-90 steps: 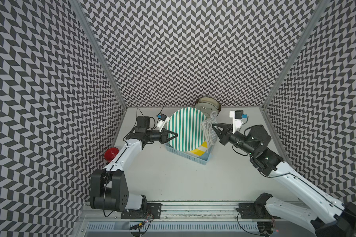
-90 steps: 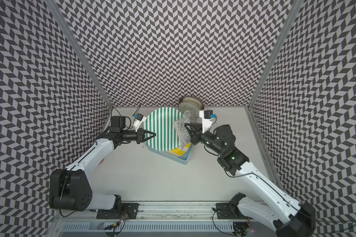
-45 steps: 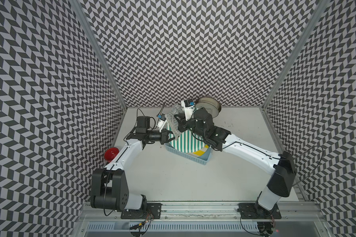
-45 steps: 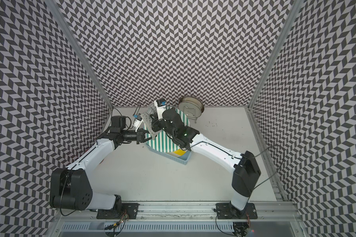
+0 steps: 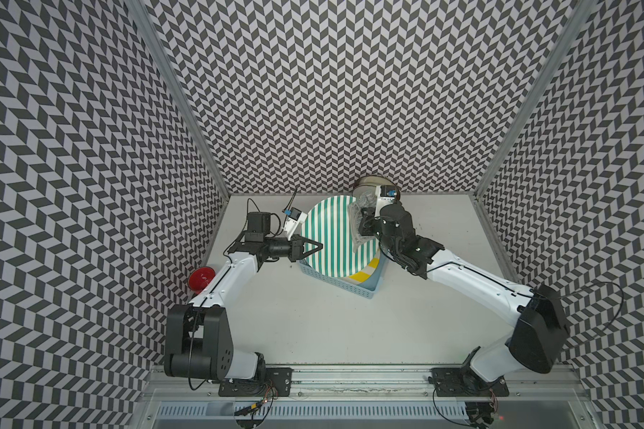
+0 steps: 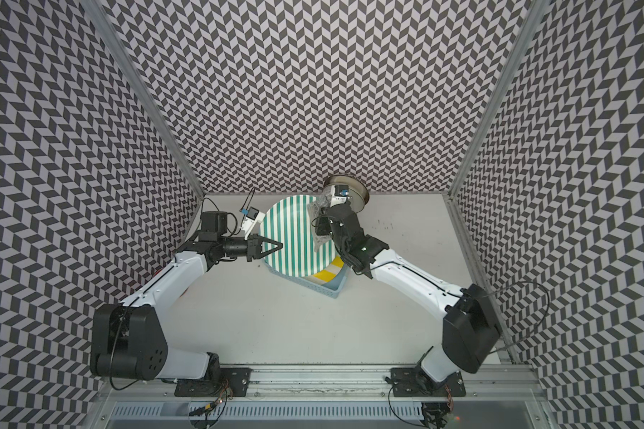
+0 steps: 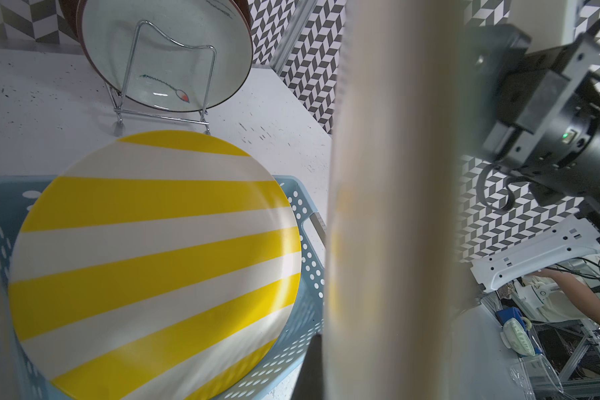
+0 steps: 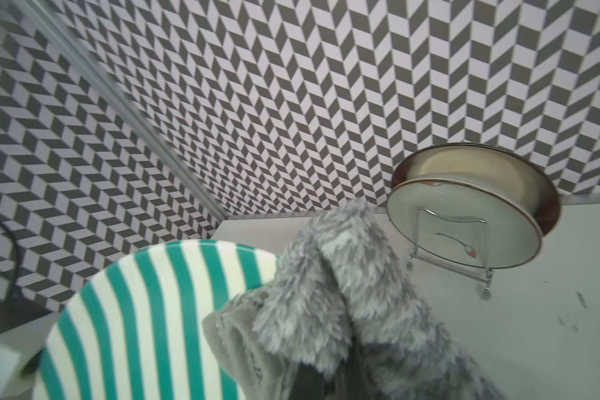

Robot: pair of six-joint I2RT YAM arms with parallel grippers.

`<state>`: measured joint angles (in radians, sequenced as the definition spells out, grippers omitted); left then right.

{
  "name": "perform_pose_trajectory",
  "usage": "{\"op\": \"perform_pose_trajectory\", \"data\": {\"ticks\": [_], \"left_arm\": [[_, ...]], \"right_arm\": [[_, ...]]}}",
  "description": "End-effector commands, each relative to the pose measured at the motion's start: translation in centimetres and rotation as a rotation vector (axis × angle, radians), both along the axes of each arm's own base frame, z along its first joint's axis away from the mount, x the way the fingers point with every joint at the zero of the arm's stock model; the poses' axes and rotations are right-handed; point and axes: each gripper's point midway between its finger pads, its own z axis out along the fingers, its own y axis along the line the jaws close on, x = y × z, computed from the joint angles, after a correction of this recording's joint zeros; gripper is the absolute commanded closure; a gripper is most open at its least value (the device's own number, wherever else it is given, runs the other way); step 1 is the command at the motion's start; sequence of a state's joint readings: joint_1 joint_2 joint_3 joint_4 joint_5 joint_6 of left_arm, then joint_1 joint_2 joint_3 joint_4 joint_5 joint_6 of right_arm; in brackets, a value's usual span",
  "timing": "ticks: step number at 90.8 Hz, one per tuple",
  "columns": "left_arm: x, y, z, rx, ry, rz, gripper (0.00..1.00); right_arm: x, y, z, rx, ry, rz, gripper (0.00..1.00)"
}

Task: Wipe the wet plate dry
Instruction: Wipe the plate with towel.

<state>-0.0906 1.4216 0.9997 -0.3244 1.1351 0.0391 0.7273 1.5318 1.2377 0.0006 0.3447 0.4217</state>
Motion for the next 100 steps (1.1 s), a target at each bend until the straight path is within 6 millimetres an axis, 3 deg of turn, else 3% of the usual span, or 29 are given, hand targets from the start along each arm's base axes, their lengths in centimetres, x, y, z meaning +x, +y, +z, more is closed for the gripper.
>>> {"op": "perform_pose_trajectory", "data": {"ticks": [1, 13, 37, 52, 62, 69, 85, 100], "left_arm": [[-1.1, -0.6, 3.0, -0.068, -0.132, -0.093, 1.00], [-1.1, -0.6, 3.0, -0.068, -0.131, -0.093, 1.00], [-1.1, -0.6, 2.9, -0.066, -0.127, -0.090, 1.00], [-1.0, -0.6, 2.8, -0.063, -0.126, -0.087, 1.00], [-1.0, -0.6, 2.8, -0.064, -0.128, -0.087, 1.00], [-1.0, -0.6, 2.8, -0.065, -0.127, -0.087, 1.00], [-1.0, -0.6, 3.0, -0.066, -0.130, -0.087, 1.00], [-1.1, -0.6, 3.3, -0.067, -0.139, -0.088, 1.00]], "right_arm": [[-0.2, -0.2, -0.1, 0.014, -0.006, -0.007, 1.00], [-1.4, 3.9, 0.5, 0.048, 0.005, 0.167, 1.00], [-6.1, 14.9, 0.9, 0.050, 0.005, 0.512, 1.00], [-7.8, 17.8, -0.3, 0.041, 0.041, 0.604, 1.00], [-7.3, 17.0, -1.2, 0.019, 0.054, 0.556, 1.00], [-6.0, 15.0, -1.7, 0.001, 0.064, 0.456, 1.00], [-3.0, 7.5, -3.6, 0.022, 0.129, 0.262, 1.00], [-2.2, 0.7, -5.1, 0.027, 0.142, 0.132, 1.00]]}}
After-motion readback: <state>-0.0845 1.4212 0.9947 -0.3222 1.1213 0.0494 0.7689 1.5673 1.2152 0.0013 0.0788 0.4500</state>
